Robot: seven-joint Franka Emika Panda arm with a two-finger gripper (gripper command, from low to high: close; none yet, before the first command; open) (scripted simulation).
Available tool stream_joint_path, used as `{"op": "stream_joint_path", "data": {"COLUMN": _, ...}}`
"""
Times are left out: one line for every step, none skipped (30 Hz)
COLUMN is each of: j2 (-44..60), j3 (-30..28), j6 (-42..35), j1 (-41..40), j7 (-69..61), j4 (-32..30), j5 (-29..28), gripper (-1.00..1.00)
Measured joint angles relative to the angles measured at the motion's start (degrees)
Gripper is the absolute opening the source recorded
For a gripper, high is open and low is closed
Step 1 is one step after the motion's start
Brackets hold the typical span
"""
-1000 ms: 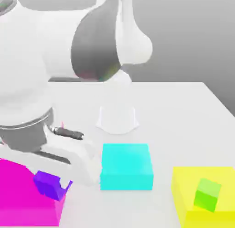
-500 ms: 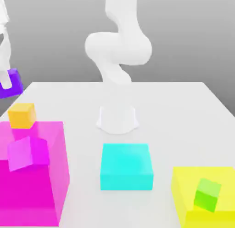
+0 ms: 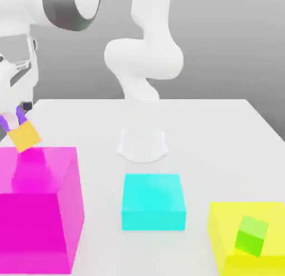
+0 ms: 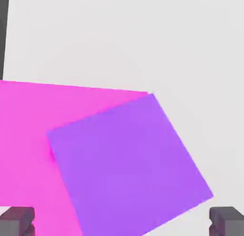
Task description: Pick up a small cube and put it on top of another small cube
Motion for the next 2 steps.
{"op": "stream_joint_path", "data": {"j2": -0.8, "j3": 0.1, "j6": -2.1, "j1": 0.0, "j7": 0.1, "j4": 1.2, "j5": 0.0, "gripper": 1.00}}
{"op": "stream_joint_path", "data": {"j2": -1.7, "j3": 0.2, "j6": -4.3, "j1": 0.0, "j7": 0.1, "j4": 2.6, "j5": 0.0, "gripper": 1.00}}
